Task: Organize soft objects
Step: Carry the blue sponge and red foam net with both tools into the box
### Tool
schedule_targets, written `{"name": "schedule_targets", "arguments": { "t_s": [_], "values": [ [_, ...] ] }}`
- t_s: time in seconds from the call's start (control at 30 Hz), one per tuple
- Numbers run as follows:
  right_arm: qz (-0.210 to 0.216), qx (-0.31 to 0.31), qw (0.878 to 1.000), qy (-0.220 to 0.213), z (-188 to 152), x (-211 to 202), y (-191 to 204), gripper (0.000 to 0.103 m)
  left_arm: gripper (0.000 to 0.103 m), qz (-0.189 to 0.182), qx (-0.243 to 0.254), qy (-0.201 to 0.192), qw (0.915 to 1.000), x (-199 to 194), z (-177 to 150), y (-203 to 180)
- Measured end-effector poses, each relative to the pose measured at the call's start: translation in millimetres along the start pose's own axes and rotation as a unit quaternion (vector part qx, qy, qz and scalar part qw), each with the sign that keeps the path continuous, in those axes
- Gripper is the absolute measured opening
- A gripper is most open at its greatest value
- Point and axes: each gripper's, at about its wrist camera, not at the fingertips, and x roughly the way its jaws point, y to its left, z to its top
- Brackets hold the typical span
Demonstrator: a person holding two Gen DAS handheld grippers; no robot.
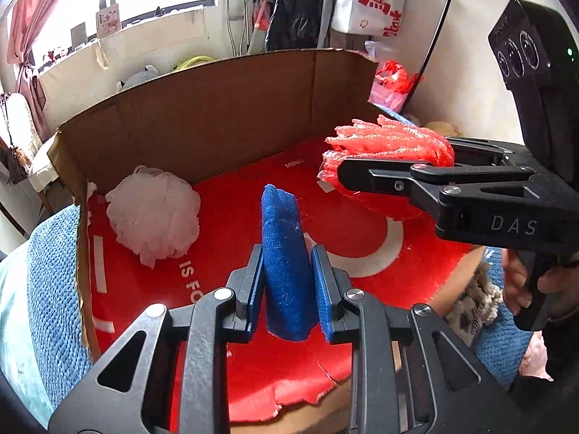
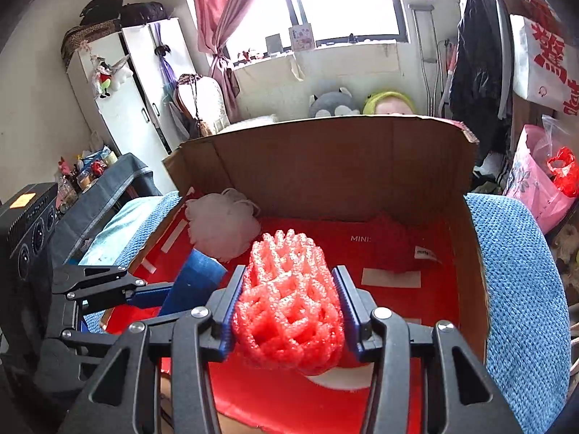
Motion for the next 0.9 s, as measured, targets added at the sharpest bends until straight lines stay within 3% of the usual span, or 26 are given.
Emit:
{"name": "schedule_targets", "arguments": {
  "t_s": [0.33,0.9],
  "values": [
    [0.005,0.039,0.996,0.084,42.2,78.1,-28.5,0.049,0.024,0.018,-0.019,0.072,0.9971,69.9,40.0,30.3],
    [-0.011,0.026,0.993,0.118,49.1,117.6,-36.8,0.050,0.024,0.029,-0.027,0.090,0.9952,98.3,45.3,44.2]
  ]
}}
